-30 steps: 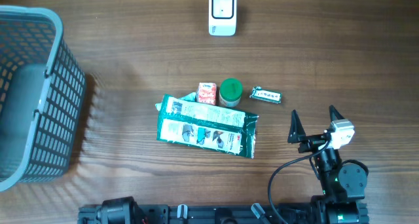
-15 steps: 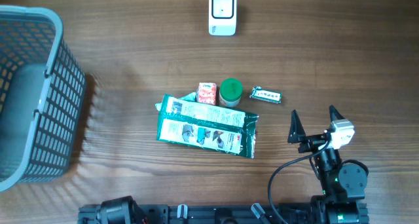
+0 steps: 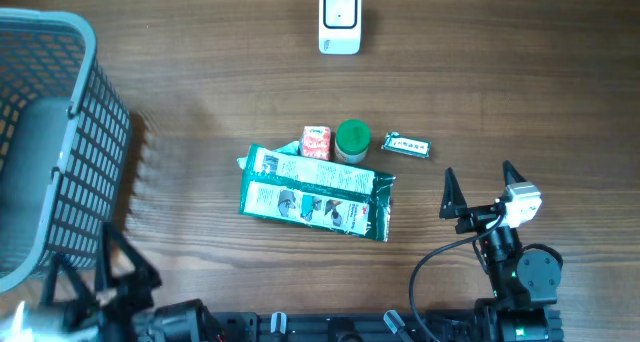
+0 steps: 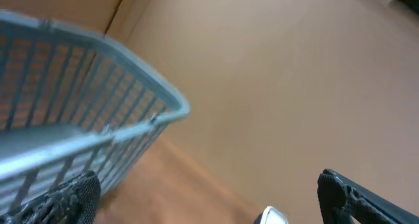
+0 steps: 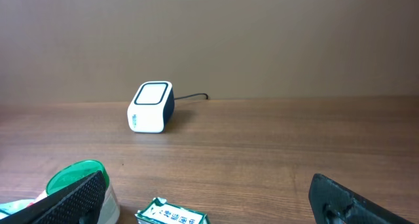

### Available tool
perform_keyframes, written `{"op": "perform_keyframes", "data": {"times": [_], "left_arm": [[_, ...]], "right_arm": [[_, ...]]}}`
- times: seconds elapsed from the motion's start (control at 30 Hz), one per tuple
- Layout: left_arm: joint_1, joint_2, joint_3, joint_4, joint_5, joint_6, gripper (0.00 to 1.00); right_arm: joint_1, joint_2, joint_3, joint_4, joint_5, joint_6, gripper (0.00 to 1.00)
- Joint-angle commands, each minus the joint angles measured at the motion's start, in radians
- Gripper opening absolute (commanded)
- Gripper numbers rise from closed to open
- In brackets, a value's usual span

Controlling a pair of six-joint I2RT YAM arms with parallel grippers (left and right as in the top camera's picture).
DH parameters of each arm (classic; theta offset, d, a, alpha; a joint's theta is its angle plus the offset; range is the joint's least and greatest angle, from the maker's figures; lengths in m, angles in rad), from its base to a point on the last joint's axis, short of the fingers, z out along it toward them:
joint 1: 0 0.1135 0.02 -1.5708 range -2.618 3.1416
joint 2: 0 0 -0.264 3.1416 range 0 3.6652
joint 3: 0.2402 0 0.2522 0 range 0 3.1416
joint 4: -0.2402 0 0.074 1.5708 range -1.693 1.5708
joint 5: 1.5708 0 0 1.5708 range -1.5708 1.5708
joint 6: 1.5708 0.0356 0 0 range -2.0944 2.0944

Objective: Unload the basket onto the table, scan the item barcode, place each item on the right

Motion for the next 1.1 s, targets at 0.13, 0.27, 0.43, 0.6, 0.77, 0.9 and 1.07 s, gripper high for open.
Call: {"op": "perform_keyframes", "data": {"times": [0.13,0.27,0.43,0.6,0.77,0.9,1.07], "left_arm": [[0.002,-0.008,-0.236,0.060,0.042,-0.009,1.00],[0.003,-0.008,-0.366,0.183,0.108,-0.002,1.00],[0.003,-0.008,-0.481,0.235,0.109,-0.002,1.00],[0.003,-0.008,-0.525,0.231,0.105,-0.002,1.00],[0.003,-0.007,-0.526,0.126,0.071,-0.002,1.00],[0.003,-0.007,-0.527,0.121,0.066,-0.002,1.00],[0.003,-0.007,-0.556,0.123,0.034,0.002,1.00]], "right_arm": [[0.003,-0.006,-0.001,0.005,0.007,-0.005,1.00],[0.003,-0.006,-0.001,0.005,0.007,-0.006,0.99],[0.003,-0.006,-0.001,0.005,0.007,-0.005,1.00],[0.003,-0.006,-0.001,0.005,0.007,-0.005,1.00],[0.003,-0.006,-0.001,0.005,0.007,-0.005,1.00],[0.003,-0.006,-0.001,0.005,0.007,-0.006,1.00],[0.003,-0.006,-0.001,0.005,0.007,-0.005,1.00]]}}
